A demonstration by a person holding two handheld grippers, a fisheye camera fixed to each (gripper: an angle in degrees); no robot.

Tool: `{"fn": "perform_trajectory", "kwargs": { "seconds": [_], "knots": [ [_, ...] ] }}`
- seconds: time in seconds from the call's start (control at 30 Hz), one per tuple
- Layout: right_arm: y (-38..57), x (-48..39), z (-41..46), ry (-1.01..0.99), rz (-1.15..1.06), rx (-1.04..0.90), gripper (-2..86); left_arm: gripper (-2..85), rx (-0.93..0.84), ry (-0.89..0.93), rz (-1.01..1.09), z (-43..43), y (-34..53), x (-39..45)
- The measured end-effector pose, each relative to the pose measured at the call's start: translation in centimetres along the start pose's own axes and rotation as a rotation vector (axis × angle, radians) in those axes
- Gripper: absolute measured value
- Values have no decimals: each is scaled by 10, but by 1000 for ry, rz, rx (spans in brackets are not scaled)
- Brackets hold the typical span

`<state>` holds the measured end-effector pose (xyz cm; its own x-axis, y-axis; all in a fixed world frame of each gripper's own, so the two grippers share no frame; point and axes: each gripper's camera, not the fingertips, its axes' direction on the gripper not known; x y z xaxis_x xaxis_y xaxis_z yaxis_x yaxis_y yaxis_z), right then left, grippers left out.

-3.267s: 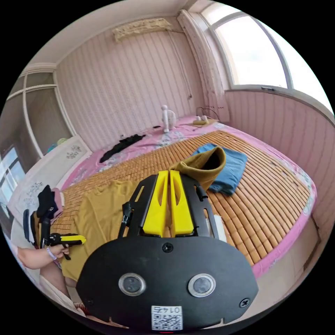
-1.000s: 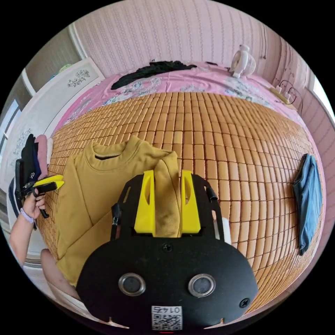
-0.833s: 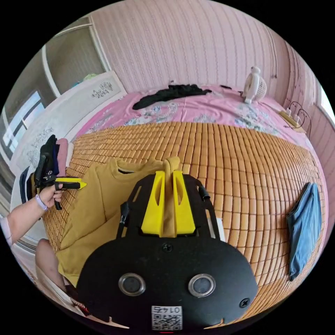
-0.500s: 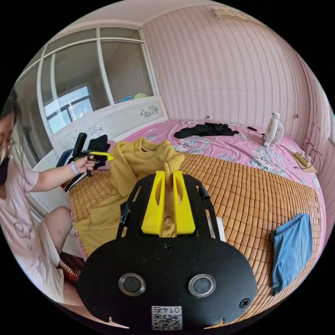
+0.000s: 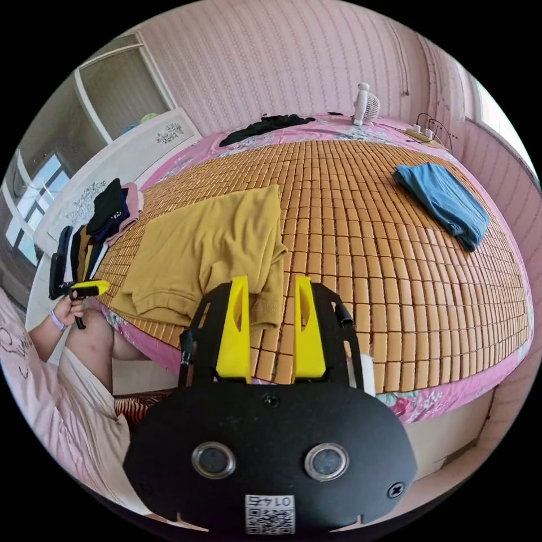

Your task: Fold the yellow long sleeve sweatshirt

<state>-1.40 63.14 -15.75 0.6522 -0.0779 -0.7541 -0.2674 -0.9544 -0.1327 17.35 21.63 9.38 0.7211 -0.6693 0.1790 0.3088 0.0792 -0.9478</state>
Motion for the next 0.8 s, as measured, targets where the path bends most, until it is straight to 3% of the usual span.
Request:
{"fn": "perform_trajectory", "kwargs": {
  "seconds": [0.17, 0.43, 0.63, 0.8],
  "knots": [
    [-17, -7, 39, -47, 28, -141, 70, 42, 20, -116, 112, 49, -29, 70],
    [2, -47, 28, -153, -86, -301, 30, -8, -201, -479, 354, 65, -20, 102],
    [-6, -82, -4, -6, -222, -327, 16, -6, -118, -274, 190, 15, -11, 94],
    [-59, -128, -10, 11, -405, -206, 1, -9, -10, -276, 312, -3, 0, 161]
  ]
}}
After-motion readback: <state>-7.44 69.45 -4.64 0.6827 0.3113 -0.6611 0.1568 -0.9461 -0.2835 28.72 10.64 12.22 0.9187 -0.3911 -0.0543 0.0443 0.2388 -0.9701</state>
